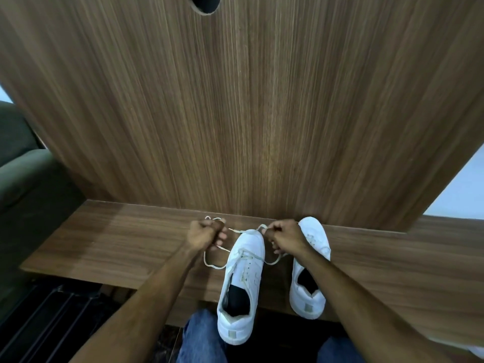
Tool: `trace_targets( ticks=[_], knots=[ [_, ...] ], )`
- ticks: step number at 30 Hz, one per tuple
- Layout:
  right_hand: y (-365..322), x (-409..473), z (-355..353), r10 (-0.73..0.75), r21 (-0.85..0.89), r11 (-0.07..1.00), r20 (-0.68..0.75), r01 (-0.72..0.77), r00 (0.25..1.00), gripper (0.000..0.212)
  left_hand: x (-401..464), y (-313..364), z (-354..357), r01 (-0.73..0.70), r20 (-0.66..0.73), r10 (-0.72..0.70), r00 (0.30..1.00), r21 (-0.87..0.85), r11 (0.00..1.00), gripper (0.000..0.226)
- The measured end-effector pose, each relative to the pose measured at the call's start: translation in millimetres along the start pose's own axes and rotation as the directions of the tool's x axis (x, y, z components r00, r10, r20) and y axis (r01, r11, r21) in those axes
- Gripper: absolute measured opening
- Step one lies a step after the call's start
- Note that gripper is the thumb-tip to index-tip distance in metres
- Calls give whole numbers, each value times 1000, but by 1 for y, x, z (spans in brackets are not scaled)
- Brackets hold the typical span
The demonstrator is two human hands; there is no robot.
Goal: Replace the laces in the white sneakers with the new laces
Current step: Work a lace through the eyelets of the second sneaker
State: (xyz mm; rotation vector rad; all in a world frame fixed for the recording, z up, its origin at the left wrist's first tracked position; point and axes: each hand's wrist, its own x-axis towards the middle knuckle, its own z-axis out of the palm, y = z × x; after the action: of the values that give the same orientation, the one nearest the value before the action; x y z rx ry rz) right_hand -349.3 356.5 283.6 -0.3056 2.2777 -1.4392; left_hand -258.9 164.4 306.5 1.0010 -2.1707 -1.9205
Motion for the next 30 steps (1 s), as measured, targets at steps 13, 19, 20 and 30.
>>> trace_targets(
  ticks=[13,19,20,30],
  knots=[
    [19,-26,8,-215,-596,746,208,298,954,15,17,1,47,256,143,-213,967,-479,840,23],
    [45,-30,0,-203,-726,642,150,247,968,16,29,27,-1,20,-74,-75,994,-566,824,24],
    [47,-29,0,-201,-736,633,144,240,969,16,29,31,-7,-11,-97,-52,994,-560,828,23],
    [37,-3,9,-50,-164,986,-169,22,984,15,21,43,-21,-285,-262,171,950,-500,817,12]
  ],
)
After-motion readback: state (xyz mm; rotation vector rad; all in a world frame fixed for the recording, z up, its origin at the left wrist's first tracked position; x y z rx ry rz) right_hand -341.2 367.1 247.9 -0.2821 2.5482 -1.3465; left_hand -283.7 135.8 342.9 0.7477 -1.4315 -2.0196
